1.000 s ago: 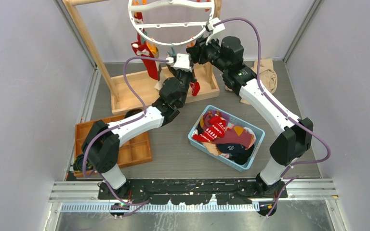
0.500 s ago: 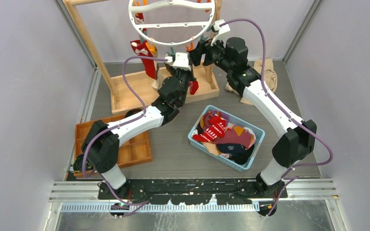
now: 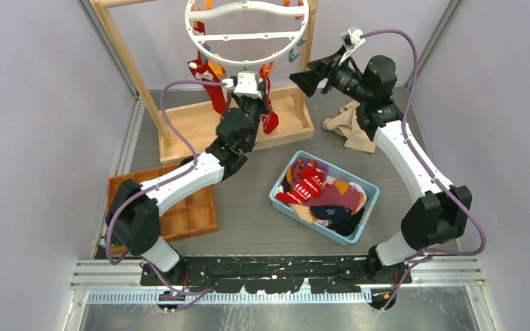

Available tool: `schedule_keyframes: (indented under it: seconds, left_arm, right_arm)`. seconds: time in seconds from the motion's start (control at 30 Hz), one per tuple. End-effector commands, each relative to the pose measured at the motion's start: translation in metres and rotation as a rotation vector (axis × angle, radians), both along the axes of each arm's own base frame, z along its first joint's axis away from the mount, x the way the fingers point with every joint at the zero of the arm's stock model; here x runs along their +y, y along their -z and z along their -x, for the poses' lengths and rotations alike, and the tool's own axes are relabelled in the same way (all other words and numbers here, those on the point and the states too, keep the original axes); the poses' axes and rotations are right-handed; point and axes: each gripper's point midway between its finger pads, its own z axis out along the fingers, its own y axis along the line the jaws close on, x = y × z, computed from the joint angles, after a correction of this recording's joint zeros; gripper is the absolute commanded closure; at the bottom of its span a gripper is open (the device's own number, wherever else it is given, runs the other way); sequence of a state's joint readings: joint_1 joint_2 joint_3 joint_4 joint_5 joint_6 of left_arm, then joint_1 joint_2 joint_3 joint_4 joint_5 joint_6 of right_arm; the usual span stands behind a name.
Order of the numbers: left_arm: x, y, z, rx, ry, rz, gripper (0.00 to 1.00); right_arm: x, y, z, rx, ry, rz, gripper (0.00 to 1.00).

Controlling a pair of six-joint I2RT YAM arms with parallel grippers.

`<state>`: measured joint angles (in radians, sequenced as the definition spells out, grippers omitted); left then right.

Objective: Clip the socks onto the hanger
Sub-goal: Rotate the hanger.

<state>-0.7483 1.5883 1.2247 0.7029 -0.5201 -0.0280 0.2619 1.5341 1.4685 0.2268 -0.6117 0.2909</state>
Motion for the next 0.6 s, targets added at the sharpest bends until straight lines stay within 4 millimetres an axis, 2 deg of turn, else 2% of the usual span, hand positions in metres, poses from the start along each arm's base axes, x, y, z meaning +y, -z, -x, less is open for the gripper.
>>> schedule_keyframes:
  seconds: [0.0,0.33,0.57]
  left_arm:
    - [0.024,-0.027,0.012,-0.034,-0.006,0.066,1.00]
    - [0.043,-0.027,0.012,0.016,0.038,0.078,1.00]
    - [0.072,-0.028,0.014,0.069,0.062,0.126,1.00]
  right_arm:
    - [-0.001,-0.017,0.028,-0.082,-0.104,0.002,0.08]
    - [-0.005,0.008,0.029,-0.032,-0.116,0.055,0.07]
    - [-0.006,0.019,0.031,-0.015,-0.125,0.084,0.07]
